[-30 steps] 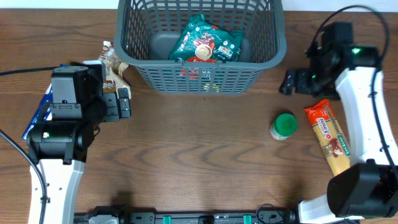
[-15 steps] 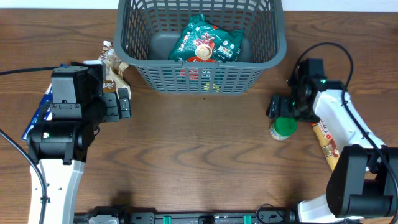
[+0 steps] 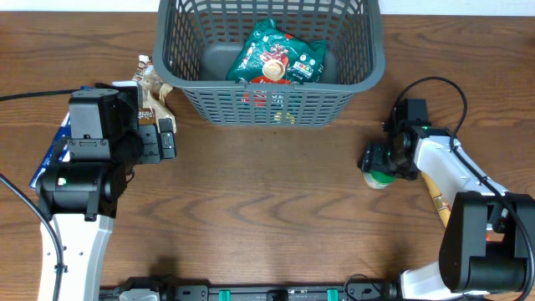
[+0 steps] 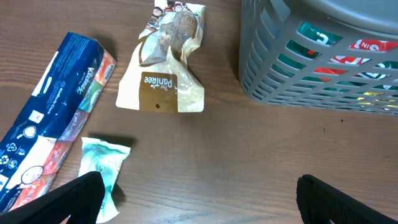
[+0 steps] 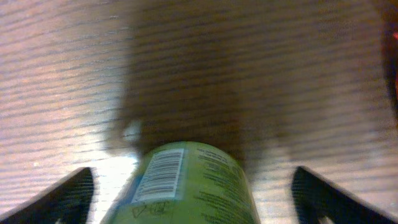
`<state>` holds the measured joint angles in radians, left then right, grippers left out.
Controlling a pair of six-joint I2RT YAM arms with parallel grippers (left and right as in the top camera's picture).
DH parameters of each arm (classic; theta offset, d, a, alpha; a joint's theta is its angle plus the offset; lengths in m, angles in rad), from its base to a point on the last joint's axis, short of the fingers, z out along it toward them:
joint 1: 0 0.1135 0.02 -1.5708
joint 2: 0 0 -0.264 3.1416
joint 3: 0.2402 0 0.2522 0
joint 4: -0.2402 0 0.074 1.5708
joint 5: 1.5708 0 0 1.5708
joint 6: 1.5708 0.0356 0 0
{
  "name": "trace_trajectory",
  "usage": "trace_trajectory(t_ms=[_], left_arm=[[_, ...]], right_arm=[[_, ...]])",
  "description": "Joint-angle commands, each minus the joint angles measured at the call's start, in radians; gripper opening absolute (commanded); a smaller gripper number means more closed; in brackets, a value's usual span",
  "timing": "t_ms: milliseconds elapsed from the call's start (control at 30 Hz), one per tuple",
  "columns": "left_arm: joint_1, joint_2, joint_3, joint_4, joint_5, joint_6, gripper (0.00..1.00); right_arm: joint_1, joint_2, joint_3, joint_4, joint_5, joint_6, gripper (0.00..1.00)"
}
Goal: Pack container
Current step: 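Grasp the jar with the right gripper and lift it toward the basket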
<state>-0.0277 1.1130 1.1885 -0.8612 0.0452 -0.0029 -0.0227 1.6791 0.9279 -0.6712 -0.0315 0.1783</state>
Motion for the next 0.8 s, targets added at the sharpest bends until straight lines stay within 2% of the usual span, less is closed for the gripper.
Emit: trace_trajectory(t_ms=[0,33,167,433,600,767], left_arm=[[0.005,0.005,0.018,-0.003,-0.013,0.007,0.99],[0.005,0.005,0.018,-0.003,-0.013,0.007,0.99],[0.005,0.005,0.018,-0.003,-0.012,0.007,0.99],[0.005,0.005,0.018,-0.003,-0.013,0.007,0.99],[0.005,0.005,0.018,-0.003,-0.013,0.007,0.98],[0.005,0.005,0.018,-0.003,-0.013,0.007,0.99]], right_arm=[[0.005,-0.002,-0.012,0.006,-0.003,0.009,0.55],[0.005,-0.002,-0.012,0.006,-0.003,0.009,0.5],[0.005,-0.002,-0.013,0.006,-0.003,0.008,0.49],[0.005,-0.002,-0.013,0.006,-0.003,0.014,0.01],[0.005,-0.002,-0.002,0.017,0.008,0.031,0.01],[0.002,-0.006,0.121,-0.058,0.043,0.032,0.01]])
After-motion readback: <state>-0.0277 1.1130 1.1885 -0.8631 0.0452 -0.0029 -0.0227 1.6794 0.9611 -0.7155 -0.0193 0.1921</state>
